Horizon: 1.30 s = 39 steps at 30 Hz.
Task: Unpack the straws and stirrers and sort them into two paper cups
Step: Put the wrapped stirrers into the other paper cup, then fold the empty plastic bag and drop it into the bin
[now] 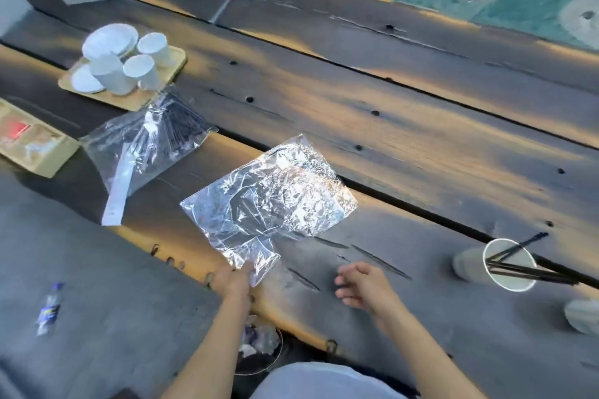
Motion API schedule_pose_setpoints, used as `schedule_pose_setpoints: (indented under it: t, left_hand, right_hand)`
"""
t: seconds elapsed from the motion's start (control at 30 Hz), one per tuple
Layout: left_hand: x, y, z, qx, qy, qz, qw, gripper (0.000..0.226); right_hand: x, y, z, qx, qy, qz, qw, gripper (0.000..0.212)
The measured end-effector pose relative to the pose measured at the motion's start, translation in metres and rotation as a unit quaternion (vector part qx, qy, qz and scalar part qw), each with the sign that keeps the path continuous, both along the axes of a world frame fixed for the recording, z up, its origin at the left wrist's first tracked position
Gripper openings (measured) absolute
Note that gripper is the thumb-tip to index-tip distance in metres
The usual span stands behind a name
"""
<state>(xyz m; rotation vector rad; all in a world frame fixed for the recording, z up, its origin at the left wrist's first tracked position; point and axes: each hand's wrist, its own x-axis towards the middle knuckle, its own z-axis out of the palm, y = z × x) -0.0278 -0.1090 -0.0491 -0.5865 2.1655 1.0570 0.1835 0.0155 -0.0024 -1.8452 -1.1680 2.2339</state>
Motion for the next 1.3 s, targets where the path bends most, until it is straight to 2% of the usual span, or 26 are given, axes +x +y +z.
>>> schedule_pose_setpoints:
  t: [0.1,0.2,0.3,0.33,0.4,0.47,0.5,0.63,0.73,0.87,0.93,0.97,1.0,1.03,1.07,1.13,1.17,1.2,1.23,1.3]
  left_hand:
    - [0.0,0.006,-0.004,0.024,-0.011,-0.049,0.998,0.012]
    - [0.003,0.013,-0.003,0.082,-0.034,-0.093,0.992,0.007]
    - [0.009,0.015,0.0,0.132,-0.078,-0.119,0.981,0.007]
    - [0.011,0.015,0.001,0.159,-0.097,-0.112,0.976,0.007]
    - [0.016,0.017,0.006,0.195,-0.124,-0.106,0.967,0.006]
    - [0.021,0.017,0.008,0.187,-0.118,-0.112,0.969,0.006]
    - [0.023,0.015,0.007,0.177,-0.107,-0.119,0.971,0.008]
    - [0.019,0.004,0.008,0.155,-0.097,-0.123,0.975,0.018]
    - [0.025,0.002,0.005,0.152,-0.139,-0.129,0.97,0.017]
    - [0.049,0.006,0.002,0.078,-0.21,-0.18,0.958,0.028]
    - [0.056,0.011,0.008,0.018,-0.241,-0.254,0.937,0.035]
    - [0.058,0.014,0.01,-0.024,-0.218,-0.311,0.925,0.038]
    - [0.058,0.017,0.011,-0.073,-0.153,-0.37,0.913,0.04]
    - [0.057,0.02,0.011,-0.118,-0.051,-0.418,0.899,0.041]
    - [0.056,0.026,0.012,-0.125,0.05,-0.44,0.888,0.04]
    - [0.056,0.044,0.016,-0.054,0.18,-0.481,0.856,0.024]
    - [0.057,0.055,0.016,-0.029,0.217,-0.539,0.814,0.01]
    - [0.061,0.068,0.013,-0.022,0.253,-0.59,0.767,0.016]
    - [0.065,0.081,0.004,-0.027,0.273,-0.638,0.719,0.037]
    - [0.072,0.105,-0.006,-0.05,0.254,-0.692,0.674,0.076]
  right_hand:
    - [-0.017,-0.002,-0.014,-0.021,-0.035,-0.033,0.999,0.01]
    - [-0.029,0.012,-0.022,-0.016,-0.039,-0.094,0.995,0.014]
    - [-0.032,0.037,-0.029,-0.041,-0.02,-0.164,0.985,0.041]
    - [-0.032,0.045,-0.03,-0.055,-0.013,-0.19,0.98,0.043]
    - [-0.035,0.059,-0.032,-0.069,-0.007,-0.243,0.968,0.028]
    - [-0.036,0.069,-0.037,-0.053,-0.021,-0.284,0.957,0.009]
    - [-0.035,0.075,-0.038,-0.039,-0.036,-0.295,0.954,0.007]
    - [-0.023,0.097,-0.042,-0.002,-0.069,-0.304,0.95,0.02]
    - [-0.016,0.107,-0.045,0.018,-0.063,-0.302,0.951,0.021]
    - [-0.007,0.114,-0.048,0.049,-0.069,-0.284,0.955,0.024]
    - [-0.001,0.119,-0.049,0.073,-0.068,-0.27,0.958,0.019]
    - [0.003,0.121,-0.047,0.087,-0.067,-0.252,0.961,0.021]
    - [0.006,0.124,-0.046,0.104,-0.067,-0.228,0.966,0.022]
    - [0.009,0.128,-0.044,0.122,-0.068,-0.206,0.969,0.023]
    - [0.012,0.132,-0.043,0.139,-0.069,-0.19,0.969,0.024]
    - [0.016,0.141,-0.04,0.16,-0.066,-0.178,0.969,0.023]
    - [0.018,0.145,-0.038,0.164,-0.062,-0.177,0.969,0.02]
    - [0.019,0.147,-0.036,0.162,-0.055,-0.179,0.969,0.017]
    - [0.02,0.149,-0.035,0.155,-0.042,-0.184,0.97,0.014]
    - [0.02,0.148,-0.028,0.148,-0.003,-0.195,0.97,0.015]
